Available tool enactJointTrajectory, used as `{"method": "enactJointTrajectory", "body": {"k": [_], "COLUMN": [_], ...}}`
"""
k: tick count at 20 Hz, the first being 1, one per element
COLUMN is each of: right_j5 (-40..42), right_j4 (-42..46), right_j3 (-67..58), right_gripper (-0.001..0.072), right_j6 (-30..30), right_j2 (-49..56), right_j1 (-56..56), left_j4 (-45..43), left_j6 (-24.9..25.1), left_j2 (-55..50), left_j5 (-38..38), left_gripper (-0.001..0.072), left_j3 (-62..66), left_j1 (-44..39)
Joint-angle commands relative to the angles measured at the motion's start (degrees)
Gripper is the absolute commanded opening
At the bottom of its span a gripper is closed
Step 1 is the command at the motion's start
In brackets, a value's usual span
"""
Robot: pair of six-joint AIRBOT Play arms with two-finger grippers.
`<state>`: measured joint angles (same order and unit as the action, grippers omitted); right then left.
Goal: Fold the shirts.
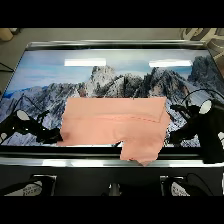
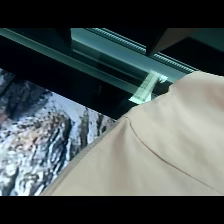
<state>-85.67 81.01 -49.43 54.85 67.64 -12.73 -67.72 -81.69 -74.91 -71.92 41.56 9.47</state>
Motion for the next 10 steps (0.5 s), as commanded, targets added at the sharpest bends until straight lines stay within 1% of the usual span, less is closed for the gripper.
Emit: {"method": "enactJointTrajectory", "body": {"k": [1,2,6,10], "right_j5": [1.62,1.81,8.11,14.03], "right_j4": [-3.15,-4.26,-10.99,-14.82], "right_j3": [6.56,8.39,16.02,20.61], "right_gripper": [0.0492,0.0492,0.0492,0.0489], "right_j6": [-0.42,-0.81,-0.83,-0.42], "right_j2": [-4.42,-5.18,-6.08,-6.08], "right_j1": [-0.02,-0.02,-0.02,-0.02], "left_j4": [0.70,0.74,0.74,0.92], "left_j6": [-1.38,-1.40,-1.33,-0.79], "left_j2": [-0.04,-0.02,0.31,1.42], "left_j5": [3.37,3.39,2.71,1.68], "left_gripper": [0.0147,0.0031,0.0029,0.0029], "left_j3": [-0.17,-0.17,-0.17,-0.17], "left_j1": [-2.01,-2.14,-2.12,-2.12]}}
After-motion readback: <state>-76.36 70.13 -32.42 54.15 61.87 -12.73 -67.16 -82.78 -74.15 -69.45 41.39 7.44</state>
